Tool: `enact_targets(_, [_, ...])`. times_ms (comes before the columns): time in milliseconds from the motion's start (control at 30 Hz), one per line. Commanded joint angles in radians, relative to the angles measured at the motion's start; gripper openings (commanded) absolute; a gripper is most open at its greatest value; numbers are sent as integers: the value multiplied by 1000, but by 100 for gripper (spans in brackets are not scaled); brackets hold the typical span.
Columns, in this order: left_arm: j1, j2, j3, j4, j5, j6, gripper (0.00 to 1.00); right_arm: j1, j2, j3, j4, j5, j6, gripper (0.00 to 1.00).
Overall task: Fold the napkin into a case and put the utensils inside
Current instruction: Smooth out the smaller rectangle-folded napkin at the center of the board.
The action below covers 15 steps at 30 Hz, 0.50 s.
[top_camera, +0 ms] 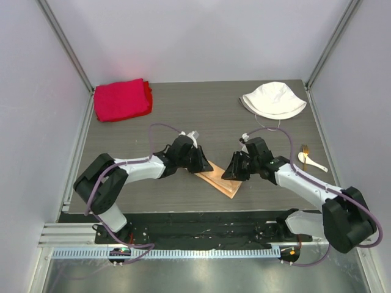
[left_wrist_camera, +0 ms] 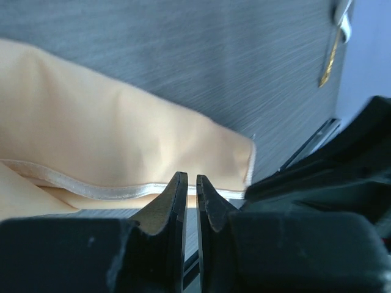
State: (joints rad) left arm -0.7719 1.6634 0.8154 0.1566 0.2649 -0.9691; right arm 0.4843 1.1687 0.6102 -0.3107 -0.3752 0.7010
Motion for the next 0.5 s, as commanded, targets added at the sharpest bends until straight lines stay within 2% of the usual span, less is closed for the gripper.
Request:
enact_targets(0, [49,-47,47,3,25,-26,15,7,78,5,165,-56,5,19])
enact_targets(233, [68,85,47,-40,14,27,10,5,143,-62,214,-11,-17,18])
enact_targets(333, [71,102,19,-49,-33,65,10,10,131,-118,214,-4,-15,17])
enact_targets(467, [72,90,48,-147,-108,176,9,33,92,-136,153,51,-44,17])
